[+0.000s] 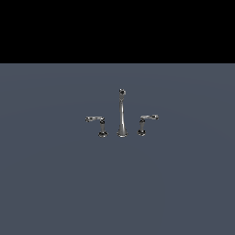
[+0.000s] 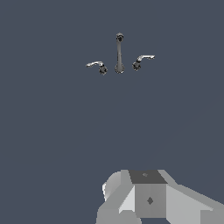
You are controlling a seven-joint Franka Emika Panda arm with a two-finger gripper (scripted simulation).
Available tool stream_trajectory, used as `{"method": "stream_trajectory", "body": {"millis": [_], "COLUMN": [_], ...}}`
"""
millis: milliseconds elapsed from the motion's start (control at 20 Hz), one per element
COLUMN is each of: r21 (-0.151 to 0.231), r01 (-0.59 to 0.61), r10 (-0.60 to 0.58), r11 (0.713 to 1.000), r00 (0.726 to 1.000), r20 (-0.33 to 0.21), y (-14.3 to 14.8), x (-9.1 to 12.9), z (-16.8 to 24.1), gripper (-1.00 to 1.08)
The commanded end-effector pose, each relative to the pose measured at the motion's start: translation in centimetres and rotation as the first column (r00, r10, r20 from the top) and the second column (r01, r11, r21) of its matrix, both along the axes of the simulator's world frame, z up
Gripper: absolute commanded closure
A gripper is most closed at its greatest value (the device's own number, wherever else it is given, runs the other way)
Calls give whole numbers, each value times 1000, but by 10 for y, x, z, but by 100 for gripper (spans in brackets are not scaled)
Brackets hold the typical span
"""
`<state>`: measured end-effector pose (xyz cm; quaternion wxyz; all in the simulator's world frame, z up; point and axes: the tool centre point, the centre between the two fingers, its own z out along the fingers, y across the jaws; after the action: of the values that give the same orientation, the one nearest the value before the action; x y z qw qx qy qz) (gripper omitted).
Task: Turn on the faucet by rotating a designated handle.
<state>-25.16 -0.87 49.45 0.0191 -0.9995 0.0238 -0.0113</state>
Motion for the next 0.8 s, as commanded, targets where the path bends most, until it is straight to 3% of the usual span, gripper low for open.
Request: {"method": "stream_trajectory", "body": {"millis": [0,750], "r21": [0,-1], "r01": [0,117], "r10": [0,-117], "r11": [1000,993], "r00": [1000,993], "r20": [0,-4], "y": [0,25], "x": [0,14], "z": [0,-32], "gripper": [108,108]}}
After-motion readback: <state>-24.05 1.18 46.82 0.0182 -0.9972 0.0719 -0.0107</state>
